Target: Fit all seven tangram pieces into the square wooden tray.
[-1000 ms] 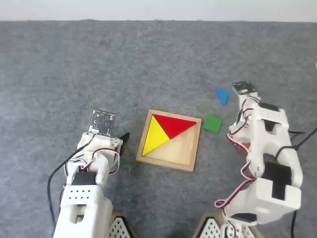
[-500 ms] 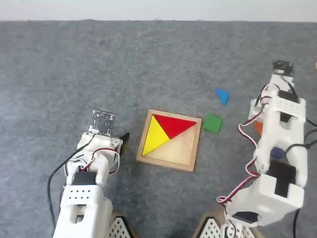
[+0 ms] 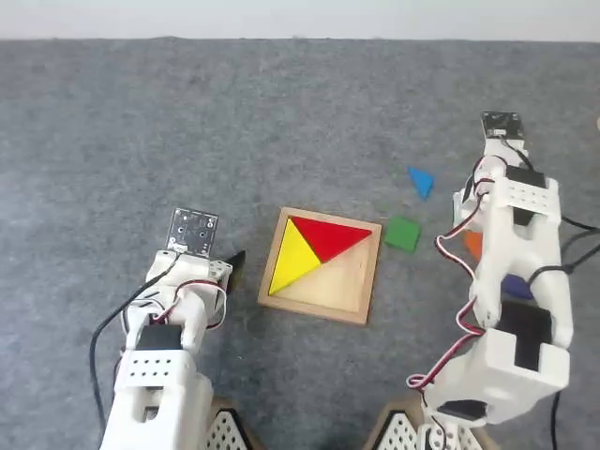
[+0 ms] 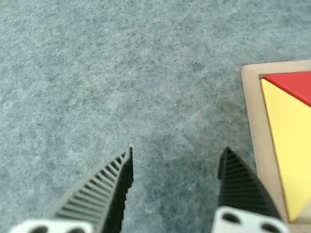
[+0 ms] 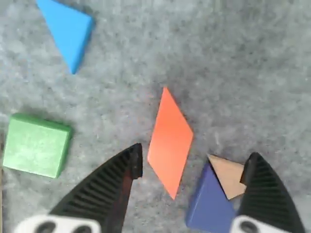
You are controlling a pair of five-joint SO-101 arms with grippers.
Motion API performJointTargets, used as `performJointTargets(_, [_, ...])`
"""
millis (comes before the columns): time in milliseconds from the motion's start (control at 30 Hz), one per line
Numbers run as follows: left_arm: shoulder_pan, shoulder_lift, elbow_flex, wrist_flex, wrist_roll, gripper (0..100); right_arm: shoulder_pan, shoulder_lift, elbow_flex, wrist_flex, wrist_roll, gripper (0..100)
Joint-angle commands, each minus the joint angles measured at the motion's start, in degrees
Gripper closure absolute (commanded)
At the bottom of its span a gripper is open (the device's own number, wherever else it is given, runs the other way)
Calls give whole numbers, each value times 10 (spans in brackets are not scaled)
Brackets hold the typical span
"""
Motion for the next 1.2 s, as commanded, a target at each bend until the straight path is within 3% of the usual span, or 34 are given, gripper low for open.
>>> performJointTargets(0, [2, -11, -4, -13, -5, 720, -44, 2, -26, 4, 24, 674])
performJointTargets(133, [2, -11, -4, -13, -5, 720, -88, 9, -17, 14, 55, 674])
performJointTargets(333, [2, -11, -4, -13, -5, 720, -94, 65, -25, 18, 81, 674])
performJointTargets(633, [2, -11, -4, -13, -5, 720, -130, 125, -72, 114, 140, 674])
performJointTargets(1167, [2, -11, -4, -13, -5, 720, -168, -30, 61, 72, 146, 674])
